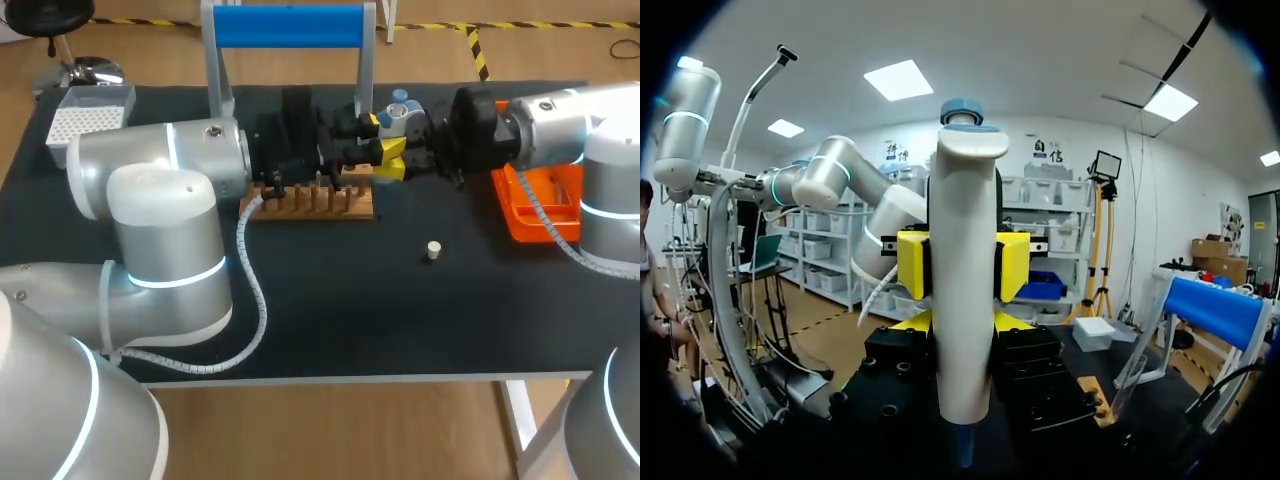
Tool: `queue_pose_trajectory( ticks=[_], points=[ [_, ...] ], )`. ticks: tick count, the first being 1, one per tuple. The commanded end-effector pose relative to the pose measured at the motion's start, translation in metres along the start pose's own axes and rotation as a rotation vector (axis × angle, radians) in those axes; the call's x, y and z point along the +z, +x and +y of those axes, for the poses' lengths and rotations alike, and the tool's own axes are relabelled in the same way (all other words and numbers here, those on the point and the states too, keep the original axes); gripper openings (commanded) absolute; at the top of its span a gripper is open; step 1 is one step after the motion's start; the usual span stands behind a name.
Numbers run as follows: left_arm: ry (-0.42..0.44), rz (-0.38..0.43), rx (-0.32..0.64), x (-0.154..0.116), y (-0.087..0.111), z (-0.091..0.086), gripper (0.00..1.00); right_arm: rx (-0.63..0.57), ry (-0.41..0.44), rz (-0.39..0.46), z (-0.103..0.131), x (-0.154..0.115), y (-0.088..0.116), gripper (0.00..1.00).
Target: Invert the test tube, pick up the pipette, mount the tip to pipette, aspirate from beaker and dispense into the tube, eject the tip, return the pipette, and cap with the stopper.
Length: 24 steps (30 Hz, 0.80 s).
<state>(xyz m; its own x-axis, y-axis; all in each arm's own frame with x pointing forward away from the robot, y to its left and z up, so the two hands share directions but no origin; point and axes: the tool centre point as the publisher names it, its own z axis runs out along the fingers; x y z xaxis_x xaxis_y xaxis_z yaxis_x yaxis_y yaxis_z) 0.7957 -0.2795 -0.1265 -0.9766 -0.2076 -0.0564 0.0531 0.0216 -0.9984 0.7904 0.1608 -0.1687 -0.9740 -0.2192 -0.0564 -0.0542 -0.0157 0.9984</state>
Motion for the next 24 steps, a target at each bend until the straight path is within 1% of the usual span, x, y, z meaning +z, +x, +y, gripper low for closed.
queue_pose_trajectory(
  ticks=[1,2,8,13,19,24],
  points=[
    [0.005,-0.003,0.001,0.002,0.002,0.001,0.0,0.004,0.008,0.003,0.0,0.0,-0.001,0.73],
    [0.005,-0.003,0.001,0.002,0.002,0.001,0.0,0.005,0.01,0.002,-0.001,-0.001,-0.001,1.0],
    [0.005,-0.003,0.001,0.002,0.002,0.001,0.0,0.015,0.004,0.003,0.0,-0.015,0.002,1.0],
    [0.005,-0.003,0.001,0.002,0.002,0.001,0.0,0.019,0.002,0.001,0.0,-0.039,0.006,1.0],
    [0.005,-0.003,0.001,0.002,0.002,0.001,0.0,0.021,0.007,-0.048,0.0,-0.076,0.004,1.0],
    [0.005,-0.003,0.001,0.002,0.002,0.001,0.0,0.029,0.036,-0.102,-0.008,-0.104,-0.005,1.0]
  ],
)
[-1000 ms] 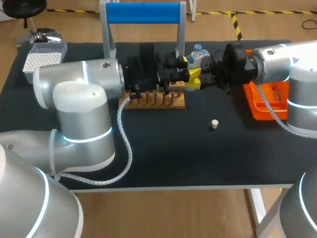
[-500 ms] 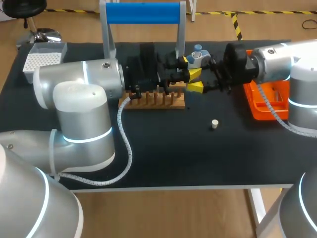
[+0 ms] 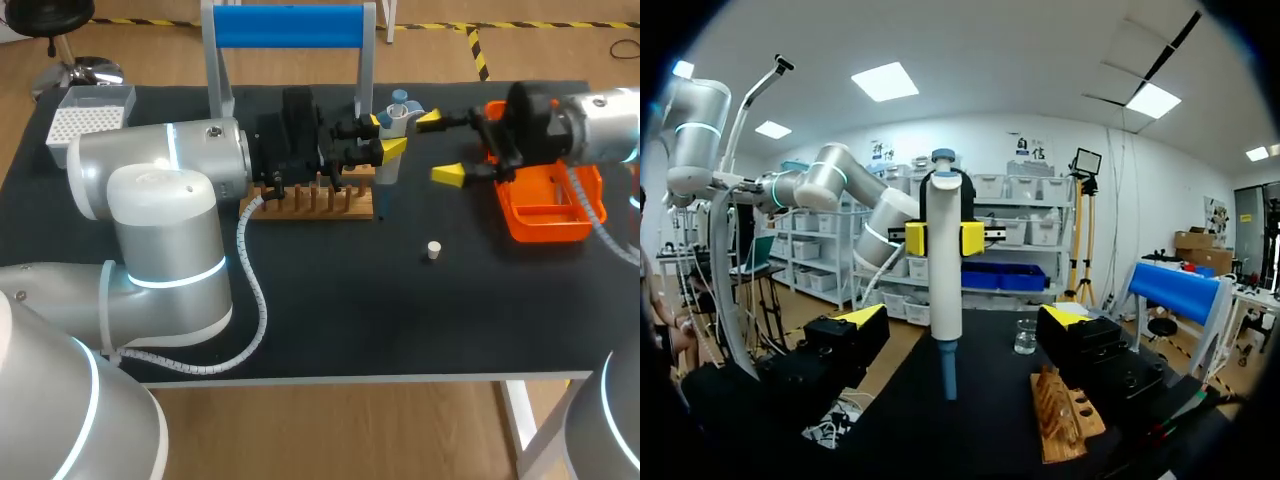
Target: Invert the test tube, pick up the pipette, mount the tip to pipette, aspirate from beaker and dispense into the tube, eject the tip, return the pipette, and cap with the stopper.
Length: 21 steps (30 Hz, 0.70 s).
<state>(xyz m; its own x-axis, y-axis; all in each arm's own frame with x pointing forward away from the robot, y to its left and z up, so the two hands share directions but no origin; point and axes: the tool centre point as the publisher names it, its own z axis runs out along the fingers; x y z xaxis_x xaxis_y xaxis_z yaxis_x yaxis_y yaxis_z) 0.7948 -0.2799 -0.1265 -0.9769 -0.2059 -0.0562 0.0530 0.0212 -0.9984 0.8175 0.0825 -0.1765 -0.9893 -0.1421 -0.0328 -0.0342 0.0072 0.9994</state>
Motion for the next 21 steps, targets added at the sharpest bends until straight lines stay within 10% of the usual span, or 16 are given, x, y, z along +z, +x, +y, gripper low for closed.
queue_pose_trajectory(
  ticks=[1,21],
  points=[
    [0.004,-0.005,0.001,0.002,0.001,0.001,0.0,0.014,0.02,-0.041,-0.003,-0.028,-0.002,1.0],
    [0.004,-0.005,0.001,0.002,0.001,0.001,0.0,-0.018,0.248,-0.286,-0.002,-0.077,-0.149,1.0]
  ],
)
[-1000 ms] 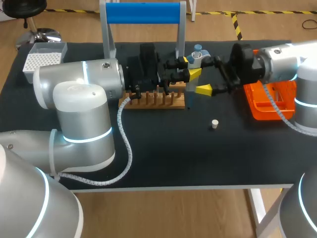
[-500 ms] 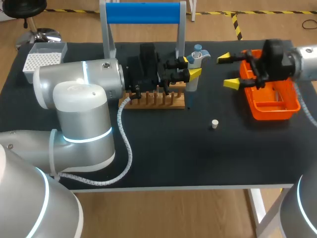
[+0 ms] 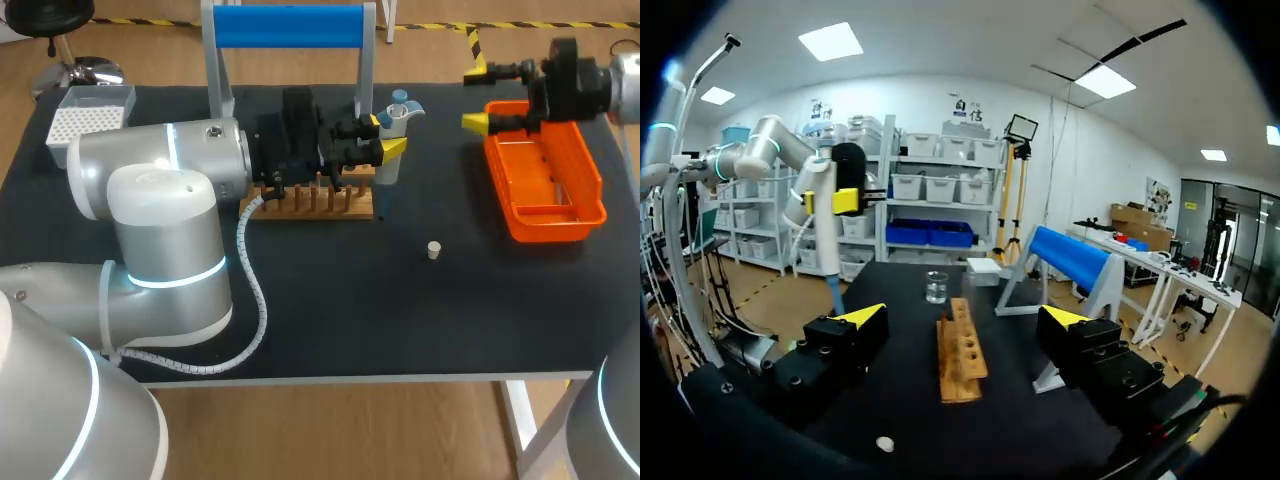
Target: Invert the test tube, pick up the pipette, mount the tip to pipette, aspirate from beaker and dispense into the tube, eject the tip, return the pipette, and cap with the stopper.
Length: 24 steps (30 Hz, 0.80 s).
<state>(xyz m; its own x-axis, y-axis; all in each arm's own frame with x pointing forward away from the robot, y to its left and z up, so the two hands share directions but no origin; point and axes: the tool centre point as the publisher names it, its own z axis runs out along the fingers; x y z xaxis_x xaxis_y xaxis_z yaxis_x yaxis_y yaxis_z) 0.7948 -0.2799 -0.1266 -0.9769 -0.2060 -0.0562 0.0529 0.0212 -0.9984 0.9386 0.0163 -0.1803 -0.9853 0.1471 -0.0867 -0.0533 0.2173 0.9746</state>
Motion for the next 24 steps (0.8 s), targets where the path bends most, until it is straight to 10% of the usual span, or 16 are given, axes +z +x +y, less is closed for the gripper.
queue_pose_trajectory(
  ticks=[1,24],
  points=[
    [0.004,-0.005,0.001,0.002,0.001,0.001,0.0,-0.004,0.042,0.001,0.009,0.019,-0.044,1.0],
    [0.004,-0.005,0.001,0.002,0.001,0.001,0.0,0.024,0.162,-0.08,0.04,0.099,-0.105,1.0]
  ],
)
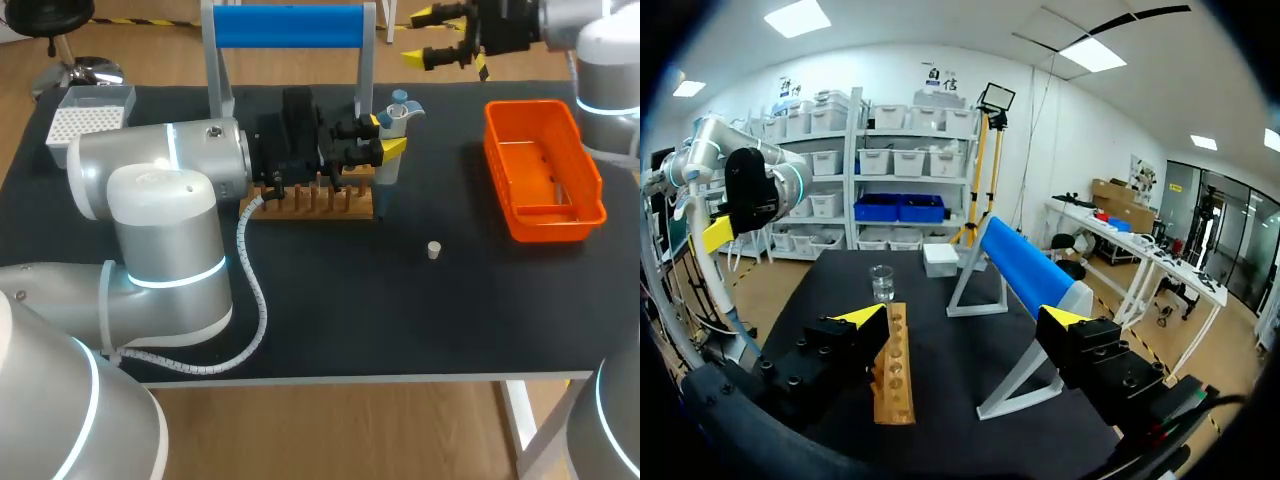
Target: Invert the test tube, pick up the pipette, mount the tip to pipette, aspirate from beaker and dispense into the tube, eject the tip, return the pipette, and cap with the stopper.
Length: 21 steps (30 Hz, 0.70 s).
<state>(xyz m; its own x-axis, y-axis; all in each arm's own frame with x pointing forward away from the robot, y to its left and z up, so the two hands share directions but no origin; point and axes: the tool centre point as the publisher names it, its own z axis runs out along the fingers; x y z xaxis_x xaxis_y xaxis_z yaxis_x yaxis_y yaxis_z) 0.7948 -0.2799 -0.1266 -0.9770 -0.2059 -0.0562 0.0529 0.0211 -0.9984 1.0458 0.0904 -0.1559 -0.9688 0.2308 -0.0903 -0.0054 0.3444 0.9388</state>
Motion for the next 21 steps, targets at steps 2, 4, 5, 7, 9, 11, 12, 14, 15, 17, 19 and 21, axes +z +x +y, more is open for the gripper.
queue_pose_trajectory(
  ticks=[2,4,5,7,9,11,12,14,15,17,19,21],
  points=[
    [0.004,-0.005,0.001,0.002,0.001,0.001,0.0,0.0,0.037,0.002,0.01,0.021,-0.008,1.0],
    [0.004,-0.005,0.001,0.002,0.001,0.001,0.0,0.002,0.046,0.001,0.011,0.028,-0.009,1.0],
    [0.004,-0.005,0.001,0.002,0.001,0.001,0.0,0.003,0.053,0.001,0.011,0.03,-0.01,1.0],
    [0.004,-0.005,0.001,0.002,0.001,0.001,0.0,0.005,0.063,-0.001,0.011,0.036,-0.011,1.0],
    [0.004,-0.005,0.001,0.002,0.001,0.001,0.0,0.008,0.07,0.001,0.011,0.042,-0.011,1.0],
    [0.004,-0.005,0.001,0.002,0.001,0.001,0.0,0.006,0.08,0.004,0.01,0.047,-0.011,1.0],
    [0.004,-0.005,0.001,0.002,0.001,0.001,0.0,0.007,0.083,0.006,0.01,0.05,-0.011,1.0],
    [0.004,-0.005,0.001,0.002,0.001,0.001,0.0,0.005,0.09,0.009,0.009,0.055,-0.012,1.0],
    [0.004,-0.005,0.001,0.002,0.001,0.001,0.0,0.005,0.093,0.009,0.009,0.058,-0.012,1.0],
    [0.004,-0.005,0.001,0.002,0.001,0.001,0.0,0.004,0.101,0.01,0.008,0.062,-0.014,1.0],
    [0.004,-0.005,0.001,0.002,0.001,0.001,0.0,0.004,0.104,0.01,0.008,0.067,-0.015,1.0],
    [0.004,-0.005,0.001,0.002,0.001,0.001,0.0,0.006,0.108,0.009,0.007,0.072,-0.016,1.0]
  ],
)
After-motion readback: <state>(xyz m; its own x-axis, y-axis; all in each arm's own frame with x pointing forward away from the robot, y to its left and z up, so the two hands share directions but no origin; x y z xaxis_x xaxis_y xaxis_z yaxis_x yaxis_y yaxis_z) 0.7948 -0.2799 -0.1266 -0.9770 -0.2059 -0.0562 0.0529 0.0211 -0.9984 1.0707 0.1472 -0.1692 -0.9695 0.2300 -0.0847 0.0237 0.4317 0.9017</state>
